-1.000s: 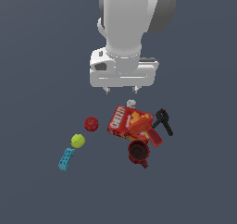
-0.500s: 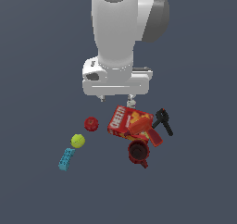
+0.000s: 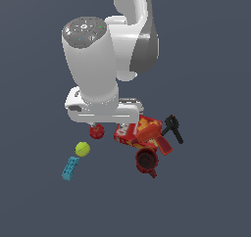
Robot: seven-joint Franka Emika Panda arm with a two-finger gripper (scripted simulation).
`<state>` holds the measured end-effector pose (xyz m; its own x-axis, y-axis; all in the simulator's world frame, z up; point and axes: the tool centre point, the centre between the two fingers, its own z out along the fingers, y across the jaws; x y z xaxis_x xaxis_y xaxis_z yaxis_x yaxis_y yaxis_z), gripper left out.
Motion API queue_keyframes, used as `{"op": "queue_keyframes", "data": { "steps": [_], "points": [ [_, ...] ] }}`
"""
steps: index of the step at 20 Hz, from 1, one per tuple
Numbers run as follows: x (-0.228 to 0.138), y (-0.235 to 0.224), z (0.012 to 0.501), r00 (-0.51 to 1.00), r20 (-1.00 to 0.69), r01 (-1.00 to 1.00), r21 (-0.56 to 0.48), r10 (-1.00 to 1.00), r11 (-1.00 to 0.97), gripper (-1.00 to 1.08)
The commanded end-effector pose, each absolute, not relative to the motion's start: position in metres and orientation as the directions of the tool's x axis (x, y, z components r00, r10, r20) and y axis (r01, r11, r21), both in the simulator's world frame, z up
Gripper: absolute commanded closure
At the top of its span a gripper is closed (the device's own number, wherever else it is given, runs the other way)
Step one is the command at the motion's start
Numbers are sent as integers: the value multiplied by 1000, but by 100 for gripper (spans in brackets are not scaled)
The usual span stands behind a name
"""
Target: Pick up a designated object from a clutter of objects.
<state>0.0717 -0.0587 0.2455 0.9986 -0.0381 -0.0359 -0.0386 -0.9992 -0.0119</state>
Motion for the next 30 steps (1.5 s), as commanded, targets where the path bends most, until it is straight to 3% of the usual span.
{"op": "queue_keyframes", "data": {
  "steps": [1, 18, 30],
  "points": [
    [86, -77, 230, 998, -32, -58, -14, -57, -998, -92],
    [144, -203, 110, 986, -7, -168, -6, -168, -986, -92],
    [149, -238, 73, 981, 0, -193, 0, -193, -981, -92]
  ]
}}
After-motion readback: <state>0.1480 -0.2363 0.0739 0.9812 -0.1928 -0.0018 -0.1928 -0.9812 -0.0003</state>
